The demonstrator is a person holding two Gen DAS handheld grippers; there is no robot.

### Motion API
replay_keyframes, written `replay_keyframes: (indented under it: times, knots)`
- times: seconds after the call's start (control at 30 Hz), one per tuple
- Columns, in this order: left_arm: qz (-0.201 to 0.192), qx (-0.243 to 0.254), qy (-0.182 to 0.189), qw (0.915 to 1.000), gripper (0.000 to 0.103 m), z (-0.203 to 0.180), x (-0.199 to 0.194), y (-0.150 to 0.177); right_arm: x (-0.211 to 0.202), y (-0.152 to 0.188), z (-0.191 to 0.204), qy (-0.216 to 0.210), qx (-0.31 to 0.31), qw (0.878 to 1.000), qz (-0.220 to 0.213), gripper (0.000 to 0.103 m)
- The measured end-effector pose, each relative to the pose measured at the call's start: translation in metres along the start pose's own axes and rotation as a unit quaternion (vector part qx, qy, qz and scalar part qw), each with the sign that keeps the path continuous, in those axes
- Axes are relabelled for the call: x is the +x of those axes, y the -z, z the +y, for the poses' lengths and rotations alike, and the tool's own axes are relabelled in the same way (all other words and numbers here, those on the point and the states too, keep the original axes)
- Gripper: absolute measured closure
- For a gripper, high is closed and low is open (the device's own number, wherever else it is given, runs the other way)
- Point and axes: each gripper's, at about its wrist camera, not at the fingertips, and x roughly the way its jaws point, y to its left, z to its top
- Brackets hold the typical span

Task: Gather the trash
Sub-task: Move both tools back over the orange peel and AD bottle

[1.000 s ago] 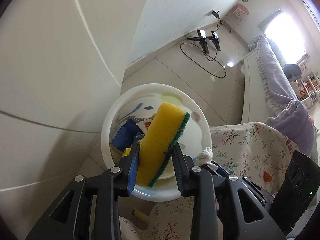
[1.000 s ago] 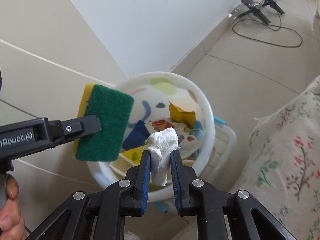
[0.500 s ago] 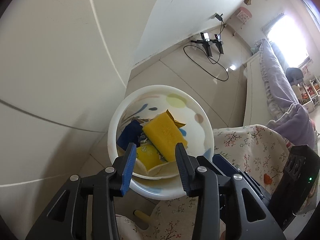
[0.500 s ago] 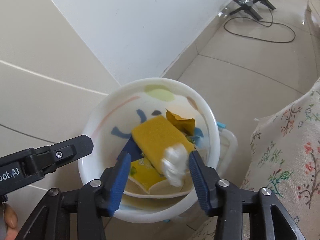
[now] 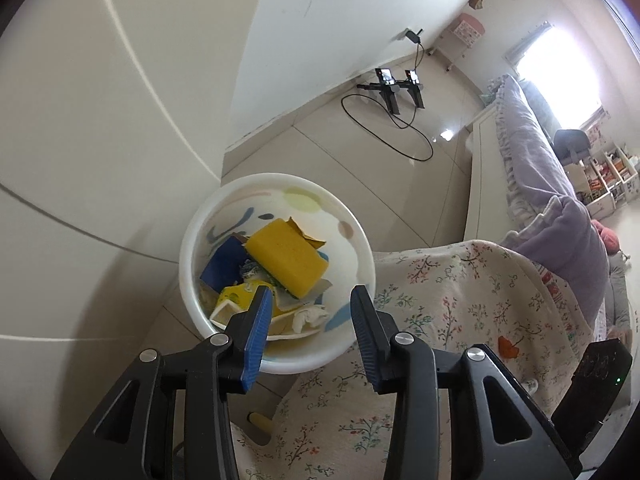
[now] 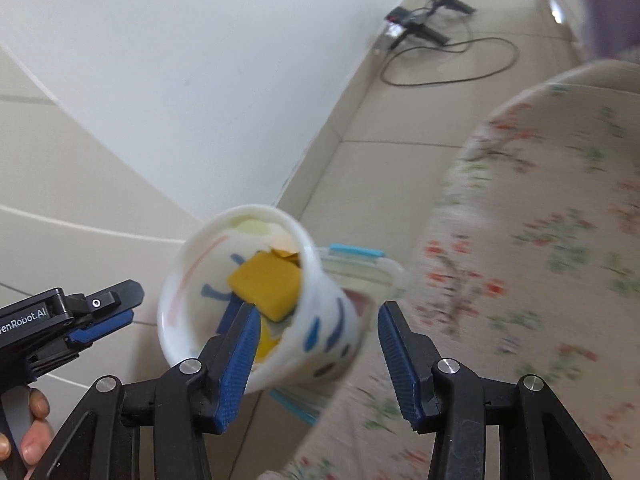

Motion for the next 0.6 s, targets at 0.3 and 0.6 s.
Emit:
replay_keyframes:
  times: [0.3,0.6]
  knots:
    - [0.033,0.140,0.026,0.9893,0.058,-0.120,0.002,0.029,-0.103,0.025,-0.114,0.017,0.180,0.982,-0.048,0.049]
    - [0.064,0.380,0.015,0.9226,0.036,-0.275,0.020,0.107,-0.182,0.094,-0.236,0.124,0.372,0.916,-0.092,0.049]
